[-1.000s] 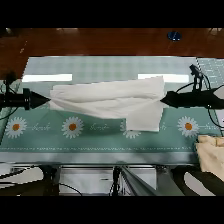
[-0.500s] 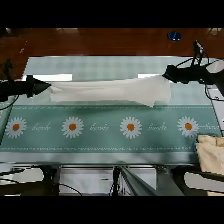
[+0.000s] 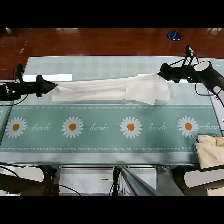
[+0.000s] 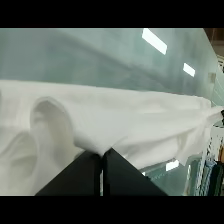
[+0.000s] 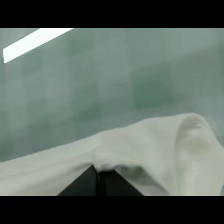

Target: Fold the shirts.

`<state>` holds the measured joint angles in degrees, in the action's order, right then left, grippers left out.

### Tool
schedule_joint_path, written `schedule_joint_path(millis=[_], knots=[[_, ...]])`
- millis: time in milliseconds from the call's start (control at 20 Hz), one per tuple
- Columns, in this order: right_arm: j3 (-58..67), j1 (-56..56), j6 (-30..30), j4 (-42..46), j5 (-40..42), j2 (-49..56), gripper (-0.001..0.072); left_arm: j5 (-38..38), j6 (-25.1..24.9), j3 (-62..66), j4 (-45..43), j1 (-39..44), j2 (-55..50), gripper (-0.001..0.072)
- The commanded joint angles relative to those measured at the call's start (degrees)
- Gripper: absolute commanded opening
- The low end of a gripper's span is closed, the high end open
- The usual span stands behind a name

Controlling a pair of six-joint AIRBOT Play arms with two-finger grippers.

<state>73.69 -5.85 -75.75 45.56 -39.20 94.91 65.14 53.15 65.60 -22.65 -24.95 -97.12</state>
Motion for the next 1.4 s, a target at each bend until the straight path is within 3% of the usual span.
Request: schedule_joint_path(millis=[0,350,400,500,550,600,650,750,850,900,1000,1200,1350], knots=[[0.22,0.02,0.26,-1.36,0.9,1.6,0.0026,-0.74,0.04,6.12,0.87,1.57,-3.76,0.0033],[0.22,0.02,1.51,-2.05,1.31,1.73,0.0033,-5.18,0.04,9.86,0.83,3.91,-8.5,0.0035],[0.22,0.0,1.51,-2.21,1.29,1.7,0.0092,-4.85,0.04,9.86,0.83,3.91,-8.96,0.0067],[0.24,-0.04,1.81,-4.17,1.31,1.66,0.0157,-4.68,0.07,9.88,0.83,3.87,-9.14,0.0395],[0.24,-0.07,2.91,-6.25,1.27,1.27,0.018,-4.46,0.04,9.94,0.83,3.45,-8.85,0.043],[0.33,-0.55,3.67,-7.45,1.25,0.46,0.0332,-3.54,0.02,10.27,0.66,2.43,-8.44,0.0429],[0.74,-1.36,4.83,-7.45,0.61,-0.81,0.0435,-2.1,0.07,10.91,-0.28,0.85,-8.02,0.0398],[2.95,-3.96,5.29,-2.99,-2.03,-3.52,0.0434,1.55,2.21,12.7,-4.59,-2.95,-6.84,0.0326],[7.58,-6.99,0.31,7.21,-9.92,-4.11,0.045,4.61,5.27,14.01,-11.02,-6.58,-4.5,0.031],[10.27,-8.57,-2.1,13.18,-15.47,-3.5,0.0523,4.96,6.19,14.05,-14.21,-7.96,-2.78,0.0307],[13.31,-10.71,-2.75,18.73,-24.48,-1.6,0.0592,4.92,6.16,14.05,-17.84,-9.22,0.48,0.03],[13.97,-14.14,0.37,13.53,-34.56,4.68,0.0601,4.59,6.62,14.05,-17.92,-8.33,4.2,0.0301],[13.99,-14.69,1.05,8.37,-36.59,8.98,0.0601,5.09,7.85,14.03,-17.92,-6.56,4.63,0.0301]])
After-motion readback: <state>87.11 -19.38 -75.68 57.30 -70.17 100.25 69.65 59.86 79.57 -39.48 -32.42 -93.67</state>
